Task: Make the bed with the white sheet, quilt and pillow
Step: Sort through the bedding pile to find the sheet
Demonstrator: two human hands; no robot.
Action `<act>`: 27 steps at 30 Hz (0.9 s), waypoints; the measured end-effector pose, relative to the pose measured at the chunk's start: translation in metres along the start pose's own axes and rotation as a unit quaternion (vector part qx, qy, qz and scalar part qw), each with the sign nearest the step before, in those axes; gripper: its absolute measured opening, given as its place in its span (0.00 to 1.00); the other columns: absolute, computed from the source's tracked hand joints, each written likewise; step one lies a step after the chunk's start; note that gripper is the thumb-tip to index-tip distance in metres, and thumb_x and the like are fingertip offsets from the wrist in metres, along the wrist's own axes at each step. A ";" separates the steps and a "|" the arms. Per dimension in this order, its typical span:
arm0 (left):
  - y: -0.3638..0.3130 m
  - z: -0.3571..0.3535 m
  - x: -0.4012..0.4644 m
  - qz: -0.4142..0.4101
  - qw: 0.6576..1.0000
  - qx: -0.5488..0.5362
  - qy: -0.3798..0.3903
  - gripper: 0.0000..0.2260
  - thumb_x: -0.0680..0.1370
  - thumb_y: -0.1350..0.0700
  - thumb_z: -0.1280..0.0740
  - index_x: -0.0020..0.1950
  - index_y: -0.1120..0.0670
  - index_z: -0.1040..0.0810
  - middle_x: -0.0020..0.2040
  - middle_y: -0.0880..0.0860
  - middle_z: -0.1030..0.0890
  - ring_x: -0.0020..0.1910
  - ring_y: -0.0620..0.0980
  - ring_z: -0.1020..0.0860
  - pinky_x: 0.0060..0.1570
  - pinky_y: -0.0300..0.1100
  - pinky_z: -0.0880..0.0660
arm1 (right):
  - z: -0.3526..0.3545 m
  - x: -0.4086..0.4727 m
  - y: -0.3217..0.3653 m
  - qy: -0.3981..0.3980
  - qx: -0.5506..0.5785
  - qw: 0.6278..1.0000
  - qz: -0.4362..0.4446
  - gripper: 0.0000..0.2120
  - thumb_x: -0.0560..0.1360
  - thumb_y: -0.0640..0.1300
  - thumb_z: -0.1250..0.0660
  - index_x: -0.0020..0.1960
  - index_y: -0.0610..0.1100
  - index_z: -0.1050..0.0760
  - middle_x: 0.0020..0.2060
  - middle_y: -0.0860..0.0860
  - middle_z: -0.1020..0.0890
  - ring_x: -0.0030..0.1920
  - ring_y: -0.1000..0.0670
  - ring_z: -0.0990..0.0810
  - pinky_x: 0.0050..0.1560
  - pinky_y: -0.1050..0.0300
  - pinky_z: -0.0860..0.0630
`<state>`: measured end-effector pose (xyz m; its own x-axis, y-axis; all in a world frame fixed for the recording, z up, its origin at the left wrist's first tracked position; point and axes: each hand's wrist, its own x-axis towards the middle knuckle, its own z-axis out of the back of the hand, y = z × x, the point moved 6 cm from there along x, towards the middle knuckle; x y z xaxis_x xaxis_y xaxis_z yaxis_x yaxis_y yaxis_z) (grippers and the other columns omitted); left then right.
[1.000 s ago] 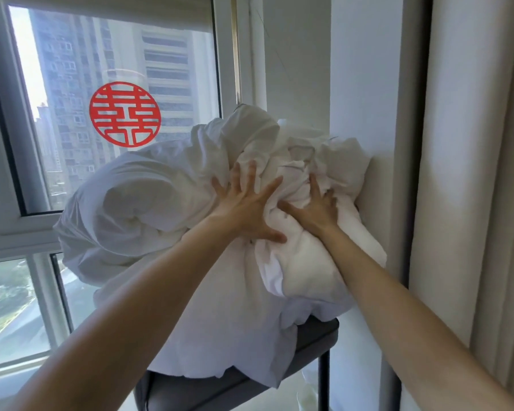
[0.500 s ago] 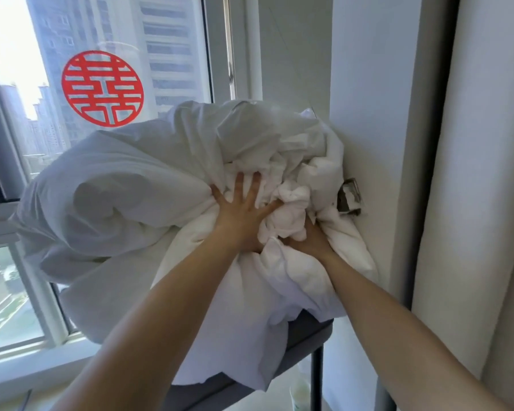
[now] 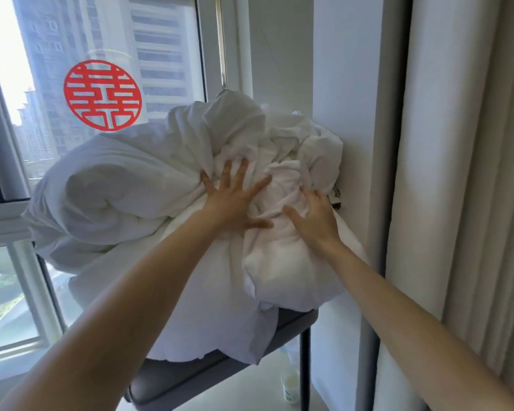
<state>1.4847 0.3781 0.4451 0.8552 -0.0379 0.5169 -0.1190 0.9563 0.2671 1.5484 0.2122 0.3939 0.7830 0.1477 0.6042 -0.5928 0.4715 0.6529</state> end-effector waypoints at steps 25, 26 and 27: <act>-0.038 0.025 -0.161 -0.099 0.848 -0.500 0.144 0.18 0.77 0.49 0.34 0.67 0.50 0.27 0.53 0.52 0.21 0.54 0.53 0.22 0.58 0.45 0.27 | 0.082 -0.209 0.082 -0.040 0.023 0.967 -0.249 0.21 0.74 0.48 0.31 0.66 0.48 0.27 0.56 0.48 0.20 0.54 0.50 0.22 0.51 0.59 0.27; -0.054 0.025 -0.168 -0.120 0.846 -0.494 0.160 0.19 0.77 0.50 0.34 0.68 0.50 0.28 0.52 0.52 0.21 0.54 0.53 0.22 0.59 0.44 0.28 | 0.092 -0.230 0.078 -0.040 0.022 0.962 -0.268 0.19 0.74 0.46 0.30 0.64 0.46 0.25 0.55 0.47 0.19 0.51 0.51 0.22 0.49 0.61 0.26; -0.079 0.030 -0.178 -0.156 0.841 -0.488 0.173 0.20 0.77 0.50 0.34 0.68 0.50 0.29 0.52 0.52 0.21 0.55 0.53 0.23 0.59 0.44 0.28 | 0.110 -0.259 0.076 -0.063 0.027 0.954 -0.290 0.17 0.74 0.44 0.31 0.62 0.44 0.24 0.53 0.46 0.19 0.47 0.52 0.21 0.42 0.65 0.26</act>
<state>1.3265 0.3007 0.3560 0.8838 -0.4060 0.2327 0.4648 0.7039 -0.5371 1.2801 0.1138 0.3375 0.9558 -0.2319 0.1807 -0.0772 0.3952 0.9153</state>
